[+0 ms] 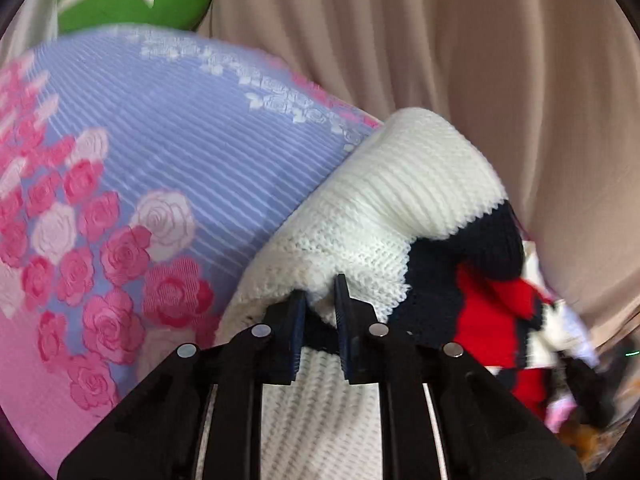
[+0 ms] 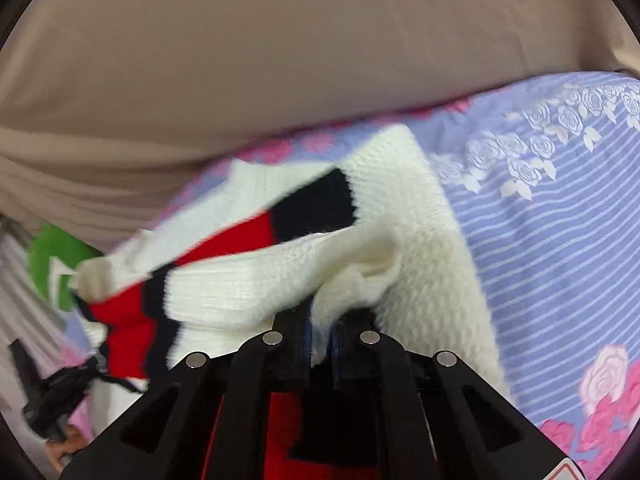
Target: Fold small clothes
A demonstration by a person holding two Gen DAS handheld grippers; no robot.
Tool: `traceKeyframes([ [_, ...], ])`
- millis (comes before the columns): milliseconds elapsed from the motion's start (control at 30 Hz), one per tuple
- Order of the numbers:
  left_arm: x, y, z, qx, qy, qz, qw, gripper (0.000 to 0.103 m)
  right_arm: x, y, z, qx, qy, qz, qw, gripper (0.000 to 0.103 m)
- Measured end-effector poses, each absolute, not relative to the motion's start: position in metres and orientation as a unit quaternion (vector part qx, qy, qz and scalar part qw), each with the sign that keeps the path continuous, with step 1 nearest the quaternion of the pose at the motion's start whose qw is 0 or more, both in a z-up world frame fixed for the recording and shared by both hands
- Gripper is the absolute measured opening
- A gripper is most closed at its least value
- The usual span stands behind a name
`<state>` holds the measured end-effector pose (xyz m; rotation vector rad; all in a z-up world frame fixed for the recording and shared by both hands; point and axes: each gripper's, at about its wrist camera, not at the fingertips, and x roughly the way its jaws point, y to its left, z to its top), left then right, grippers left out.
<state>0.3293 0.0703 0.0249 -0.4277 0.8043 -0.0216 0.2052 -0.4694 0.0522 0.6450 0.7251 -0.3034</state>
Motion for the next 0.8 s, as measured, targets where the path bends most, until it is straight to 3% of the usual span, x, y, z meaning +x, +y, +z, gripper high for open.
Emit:
traceKeyframes([
  [100, 0.325, 0.061, 0.027, -0.176, 0.382, 0.001, 0.907, 0.015, 0.201, -0.474, 0.054, 0.295, 0.342, -0.155, 0.879, 0.007],
  [167, 0.322, 0.060, 0.027, -0.172, 0.378, 0.000, 0.910, 0.015, 0.198, -0.484, 0.044, 0.314, 0.357, -0.182, 0.861, 0.020],
  [333, 0.313, 0.069, 0.028, -0.193, 0.371, -0.011, 0.908, 0.016, 0.193, -0.497, 0.040, 0.372, 0.336, -0.160, 0.851, 0.018],
  [400, 0.313, 0.067, 0.029, -0.197, 0.367, -0.015, 0.909, 0.016, 0.202, -0.494, 0.041, 0.341, 0.369, -0.174, 0.847, 0.009],
  [600, 0.315, 0.064, 0.027, -0.204, 0.366, -0.019, 0.908, 0.016, 0.176, -0.502, 0.090, 0.411, 0.212, -0.084, 0.883, 0.006],
  [700, 0.316, 0.064, 0.027, -0.198, 0.369, -0.030, 0.908, 0.018, 0.209, -0.520, 0.037, 0.361, 0.370, -0.218, 0.828, 0.006],
  [800, 0.316, 0.059, 0.029, -0.177, 0.369, -0.020, 0.912, 0.018, 0.213, -0.497, 0.040, 0.300, 0.373, -0.227, 0.848, 0.006],
])
